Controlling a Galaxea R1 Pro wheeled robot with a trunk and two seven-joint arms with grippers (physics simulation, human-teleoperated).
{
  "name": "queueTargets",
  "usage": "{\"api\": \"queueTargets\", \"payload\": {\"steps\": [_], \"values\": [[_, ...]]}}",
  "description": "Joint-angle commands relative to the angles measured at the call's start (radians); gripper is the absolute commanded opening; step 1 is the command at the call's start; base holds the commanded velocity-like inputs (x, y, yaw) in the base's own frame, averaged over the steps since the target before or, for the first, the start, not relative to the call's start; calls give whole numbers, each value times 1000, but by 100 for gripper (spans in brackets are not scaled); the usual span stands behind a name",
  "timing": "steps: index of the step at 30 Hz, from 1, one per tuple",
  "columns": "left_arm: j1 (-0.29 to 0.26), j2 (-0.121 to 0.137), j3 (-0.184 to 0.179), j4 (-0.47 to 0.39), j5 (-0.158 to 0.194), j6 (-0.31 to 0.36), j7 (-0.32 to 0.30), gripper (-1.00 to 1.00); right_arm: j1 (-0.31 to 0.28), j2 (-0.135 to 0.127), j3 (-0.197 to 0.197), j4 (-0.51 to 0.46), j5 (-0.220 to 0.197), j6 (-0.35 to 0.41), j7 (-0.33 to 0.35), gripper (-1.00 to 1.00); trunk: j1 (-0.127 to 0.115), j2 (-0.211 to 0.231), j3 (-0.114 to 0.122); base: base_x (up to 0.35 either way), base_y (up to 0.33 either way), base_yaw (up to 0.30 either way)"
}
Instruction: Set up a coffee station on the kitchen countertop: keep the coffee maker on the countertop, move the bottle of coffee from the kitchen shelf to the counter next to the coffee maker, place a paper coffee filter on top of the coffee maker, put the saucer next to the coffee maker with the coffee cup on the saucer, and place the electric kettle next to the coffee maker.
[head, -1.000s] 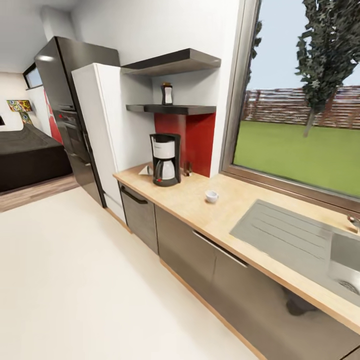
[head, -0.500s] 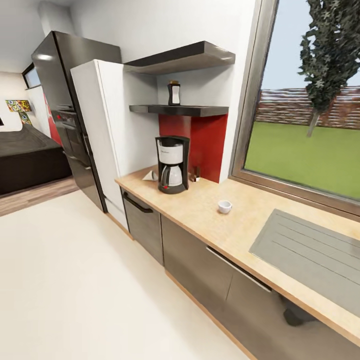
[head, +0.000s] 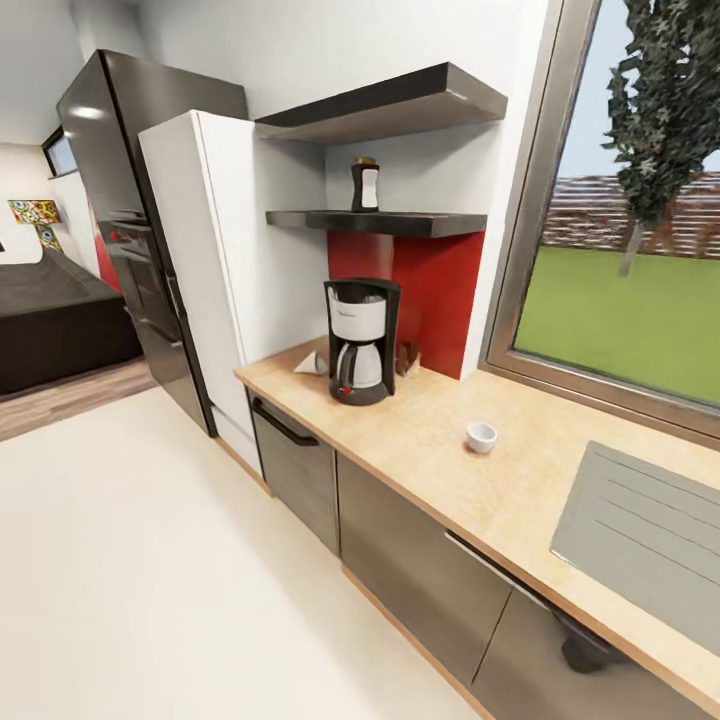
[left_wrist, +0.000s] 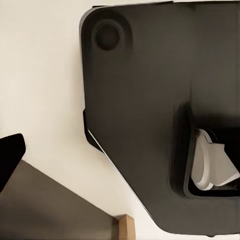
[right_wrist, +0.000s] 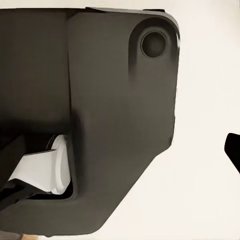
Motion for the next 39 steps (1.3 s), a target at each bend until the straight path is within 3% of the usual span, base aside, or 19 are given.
{"api": "queueTargets", "payload": {"steps": [1,39], "values": [[-1,0,-1,1,-1,-3,0,100,-1,0,0,1,0,-3,0,100,1,-2,-2,299,213,0],[-1,0,-1,1,-1,-3,0,100,-1,-1,0,1,0,-3,0,100,1,-2,-2,263,246,0]]}}
